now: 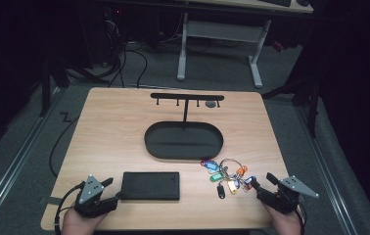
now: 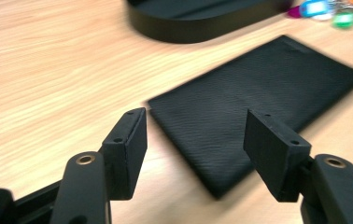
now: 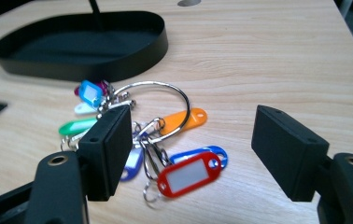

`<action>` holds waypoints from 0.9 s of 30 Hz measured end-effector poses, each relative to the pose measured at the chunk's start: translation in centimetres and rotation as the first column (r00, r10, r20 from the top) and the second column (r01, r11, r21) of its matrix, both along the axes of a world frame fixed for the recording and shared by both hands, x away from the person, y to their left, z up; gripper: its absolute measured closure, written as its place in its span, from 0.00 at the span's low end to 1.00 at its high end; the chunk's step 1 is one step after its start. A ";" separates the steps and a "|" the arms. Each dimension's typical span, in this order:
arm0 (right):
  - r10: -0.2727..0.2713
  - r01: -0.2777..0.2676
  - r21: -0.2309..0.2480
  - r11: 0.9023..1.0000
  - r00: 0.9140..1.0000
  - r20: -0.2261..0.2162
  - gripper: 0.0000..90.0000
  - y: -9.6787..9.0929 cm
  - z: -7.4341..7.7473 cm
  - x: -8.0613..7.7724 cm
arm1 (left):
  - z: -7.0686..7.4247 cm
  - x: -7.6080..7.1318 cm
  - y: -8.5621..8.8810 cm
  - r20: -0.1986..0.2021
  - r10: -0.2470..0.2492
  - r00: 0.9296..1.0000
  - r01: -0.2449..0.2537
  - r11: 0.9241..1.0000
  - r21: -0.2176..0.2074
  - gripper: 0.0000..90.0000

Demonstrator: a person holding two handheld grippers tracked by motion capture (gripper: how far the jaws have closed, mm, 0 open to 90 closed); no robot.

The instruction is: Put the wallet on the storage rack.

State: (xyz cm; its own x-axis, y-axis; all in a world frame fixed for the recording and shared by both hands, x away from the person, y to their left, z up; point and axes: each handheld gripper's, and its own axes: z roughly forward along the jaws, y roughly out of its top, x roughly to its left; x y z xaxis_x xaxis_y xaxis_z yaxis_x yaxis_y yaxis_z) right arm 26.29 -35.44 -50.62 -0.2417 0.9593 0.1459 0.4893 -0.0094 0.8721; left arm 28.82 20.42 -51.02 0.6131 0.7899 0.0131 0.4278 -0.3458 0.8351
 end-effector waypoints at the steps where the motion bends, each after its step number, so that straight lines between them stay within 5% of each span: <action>1: -0.004 0.004 0.017 1.000 1.000 0.003 0.32 0.1 0.0 0.0 | -0.1 0.2 0.1 0.002 0.005 1.000 -0.005 1.000 0.010 0.44; 3: 0.000 -0.001 0.025 1.000 1.000 0.023 0.32 0.5 0.1 -0.1 | -0.2 0.5 0.2 -0.012 0.006 1.000 -0.006 1.000 -0.006 0.44; 6: 0.024 -0.023 -0.030 0.999 0.998 0.055 0.32 1.2 0.1 -0.6 | -0.3 0.8 0.0 -0.022 0.004 1.000 -0.004 1.000 -0.009 0.45; 17: 0.050 -0.050 -0.019 0.999 0.998 0.029 0.35 0.6 -0.2 -0.4 | -1.0 1.1 0.1 -0.045 0.020 0.999 -0.019 1.000 0.025 0.49; 23: 0.088 -0.087 -0.043 0.995 0.996 0.034 0.35 1.3 -0.1 -0.2 | -1.4 1.0 0.8 -0.076 0.048 0.996 -0.046 0.998 0.036 0.64; 27: 0.093 -0.091 -0.035 0.995 0.995 0.043 0.35 1.7 0.0 0.3 | -1.8 0.7 1.1 -0.109 0.049 0.993 -0.039 0.995 0.094 0.81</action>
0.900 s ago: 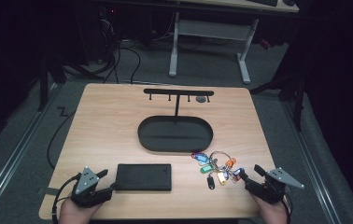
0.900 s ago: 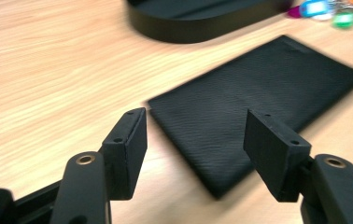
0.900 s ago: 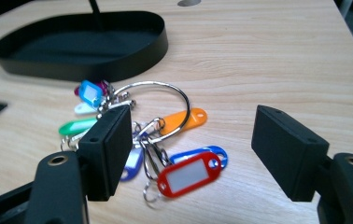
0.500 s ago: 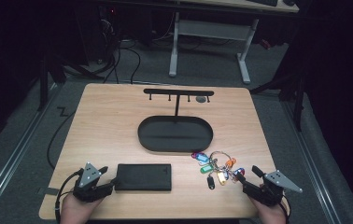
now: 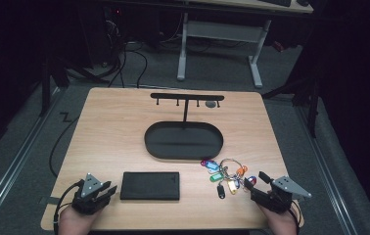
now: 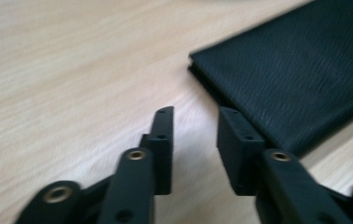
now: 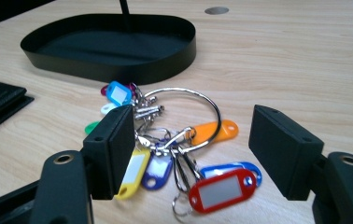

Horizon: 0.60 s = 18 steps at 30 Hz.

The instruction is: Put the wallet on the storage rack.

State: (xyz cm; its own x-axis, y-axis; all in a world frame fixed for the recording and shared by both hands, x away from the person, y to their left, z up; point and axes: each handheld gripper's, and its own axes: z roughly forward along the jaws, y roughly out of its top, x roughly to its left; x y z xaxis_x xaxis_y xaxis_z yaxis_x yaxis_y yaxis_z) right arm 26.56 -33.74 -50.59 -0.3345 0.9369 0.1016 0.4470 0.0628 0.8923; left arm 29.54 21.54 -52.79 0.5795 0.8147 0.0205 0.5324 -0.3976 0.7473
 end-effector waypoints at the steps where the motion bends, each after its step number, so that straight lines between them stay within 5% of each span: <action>1: 0.002 -0.002 0.001 1.000 1.000 0.002 0.35 0.1 0.0 0.1 | -0.1 -0.1 0.0 -0.004 0.002 1.000 -0.002 1.000 0.009 0.84; 7: 0.034 -0.034 -0.009 0.999 0.999 -0.005 0.35 1.0 -0.1 1.1 | -0.4 -0.8 -0.3 0.020 -0.029 0.999 0.029 0.999 0.042 0.96; 18: 0.069 -0.069 -0.014 0.997 0.997 -0.021 0.35 2.0 -0.5 2.2 | -0.6 -1.5 -1.1 0.041 -0.089 0.995 0.088 0.995 0.039 0.96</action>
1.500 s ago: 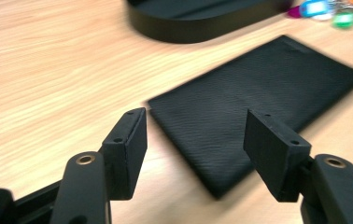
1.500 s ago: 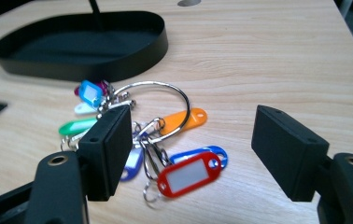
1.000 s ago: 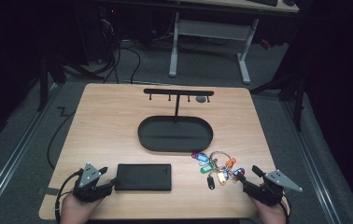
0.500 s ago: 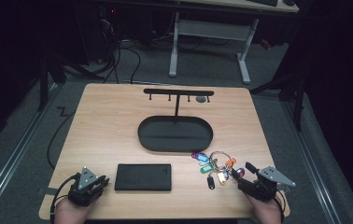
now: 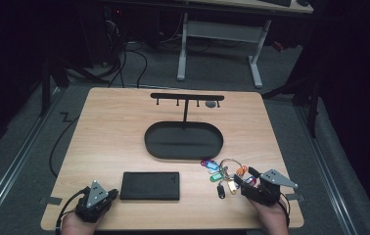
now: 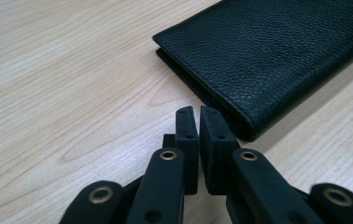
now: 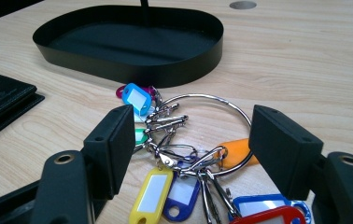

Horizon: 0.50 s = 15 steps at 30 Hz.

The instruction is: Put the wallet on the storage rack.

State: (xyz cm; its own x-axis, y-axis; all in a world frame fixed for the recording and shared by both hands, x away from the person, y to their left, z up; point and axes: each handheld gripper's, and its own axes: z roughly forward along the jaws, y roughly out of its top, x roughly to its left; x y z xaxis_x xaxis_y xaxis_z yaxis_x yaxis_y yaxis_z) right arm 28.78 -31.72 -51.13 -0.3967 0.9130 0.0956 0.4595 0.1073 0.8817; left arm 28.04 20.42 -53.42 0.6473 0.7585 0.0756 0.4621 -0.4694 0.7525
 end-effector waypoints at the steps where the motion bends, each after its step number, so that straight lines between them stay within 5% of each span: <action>1: 0.000 0.000 -0.001 1.000 1.000 -0.001 0.35 0.0 0.0 0.0 | 0.0 0.0 -0.1 0.003 -0.007 1.000 0.007 1.000 -0.002 0.96; 15: -0.046 0.047 -0.018 0.999 0.999 0.019 0.36 -0.5 0.6 -1.2 | 0.3 -1.1 -0.3 -0.027 -0.055 0.998 0.055 0.998 0.002 0.96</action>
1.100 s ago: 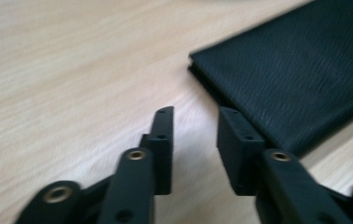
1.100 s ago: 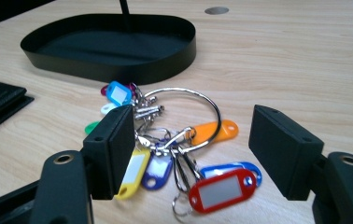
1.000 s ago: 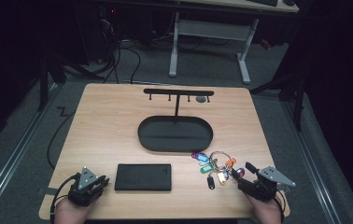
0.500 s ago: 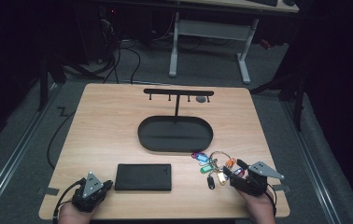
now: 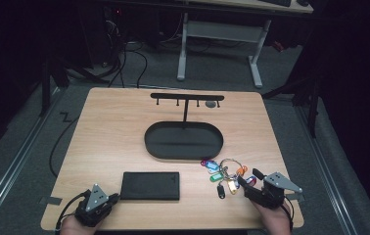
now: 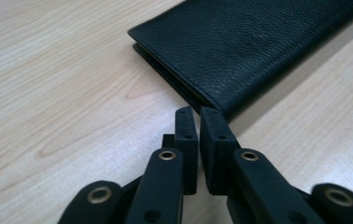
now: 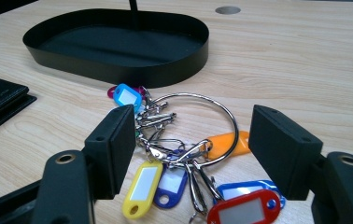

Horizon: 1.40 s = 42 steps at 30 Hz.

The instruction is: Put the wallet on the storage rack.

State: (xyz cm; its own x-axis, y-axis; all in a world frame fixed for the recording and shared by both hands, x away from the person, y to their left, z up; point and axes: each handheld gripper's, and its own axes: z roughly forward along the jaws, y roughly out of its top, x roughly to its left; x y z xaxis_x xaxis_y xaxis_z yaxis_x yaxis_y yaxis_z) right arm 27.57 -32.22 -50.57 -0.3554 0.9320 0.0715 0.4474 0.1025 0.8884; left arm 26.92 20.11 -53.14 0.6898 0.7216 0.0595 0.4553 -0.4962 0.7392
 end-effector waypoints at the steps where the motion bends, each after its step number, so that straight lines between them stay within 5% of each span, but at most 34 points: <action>1: -0.003 0.003 0.000 1.000 1.000 0.001 0.36 -0.1 0.0 0.0 | 0.0 -0.1 -0.1 0.001 -0.008 1.000 0.008 1.000 0.006 0.95; 13: -0.012 0.012 -0.003 1.000 1.000 -0.003 0.37 -0.5 -0.1 0.1 | 0.1 -1.1 -2.1 0.007 -0.102 0.995 0.102 0.995 0.020 0.92; 24: -0.011 0.010 -0.010 1.000 1.000 -0.010 0.37 -0.7 -0.2 0.2 | 0.3 -2.9 -5.1 0.002 -0.249 0.969 0.249 0.968 0.029 0.87; 26: -0.013 0.013 -0.016 1.000 1.000 -0.007 0.37 -0.8 -0.2 0.1 | 0.6 -3.0 -4.9 0.020 -0.229 0.973 0.227 0.972 0.062 0.83; 32: -0.026 0.026 -0.010 1.000 1.000 -0.017 0.37 -1.1 -0.3 -0.1 | 1.3 -2.8 -3.3 0.064 -0.150 0.987 0.150 0.989 0.007 0.75; 42: -0.015 0.014 -0.038 0.999 0.999 -0.032 0.37 -1.5 -0.6 -0.9 | 1.8 -1.8 -4.8 0.101 -0.168 0.981 0.174 0.984 -0.050 0.46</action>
State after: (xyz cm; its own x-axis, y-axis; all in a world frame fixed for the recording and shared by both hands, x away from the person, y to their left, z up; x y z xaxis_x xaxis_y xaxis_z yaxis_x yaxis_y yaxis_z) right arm 26.70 -33.67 -51.18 -0.3402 0.9391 0.0475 0.4775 0.1290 0.8691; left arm 25.16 15.32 -51.30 0.7963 0.5977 0.0927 0.2932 -0.5155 0.8052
